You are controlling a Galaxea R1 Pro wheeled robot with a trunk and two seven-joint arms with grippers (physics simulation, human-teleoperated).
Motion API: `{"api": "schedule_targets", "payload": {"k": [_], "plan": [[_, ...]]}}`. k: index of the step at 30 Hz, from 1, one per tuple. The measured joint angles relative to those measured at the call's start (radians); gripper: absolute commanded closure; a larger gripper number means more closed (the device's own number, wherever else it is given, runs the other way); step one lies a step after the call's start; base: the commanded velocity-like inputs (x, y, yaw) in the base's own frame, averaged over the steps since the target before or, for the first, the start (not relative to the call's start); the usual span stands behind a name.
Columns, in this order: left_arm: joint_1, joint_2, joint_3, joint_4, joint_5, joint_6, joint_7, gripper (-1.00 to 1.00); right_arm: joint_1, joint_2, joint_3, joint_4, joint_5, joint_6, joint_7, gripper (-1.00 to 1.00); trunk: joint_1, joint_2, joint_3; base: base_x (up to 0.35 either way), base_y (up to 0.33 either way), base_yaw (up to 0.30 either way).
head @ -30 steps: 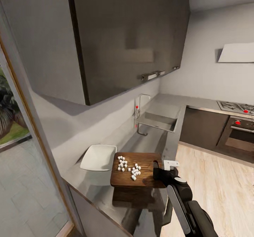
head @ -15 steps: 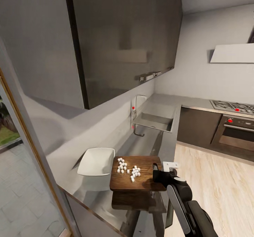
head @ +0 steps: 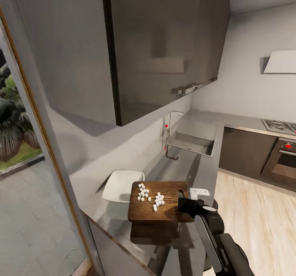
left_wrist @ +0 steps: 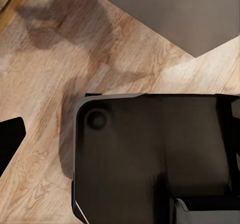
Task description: In the kitchen, take the Vidalia onion out of the sink, dice it on the chopping board with the paring knife, put the diced onion into the bowl on the countertop, then place both the paring knife and the chopping board into the sink.
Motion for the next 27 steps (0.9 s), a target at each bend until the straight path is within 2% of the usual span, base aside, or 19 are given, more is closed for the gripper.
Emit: {"api": "schedule_targets", "payload": {"k": [14, 27], "plan": [[0.0, 0.0, 0.0, 0.003, -0.001, 0.0, 0.0, -1.0, 0.0, -0.002, -0.001, -0.001, 0.002, 0.001, 0.0, 1.0, 0.0, 0.0, 0.0, 0.104, 0.131, 0.011], [0.0, 0.001, 0.0, 0.005, -0.001, -0.001, 0.0, -1.0, 0.0, 0.0, -0.008, -0.001, 0.005, 0.022, -0.006, 1.0, 0.0, 0.0, 0.0, 0.022, 0.011, 0.0]]}}
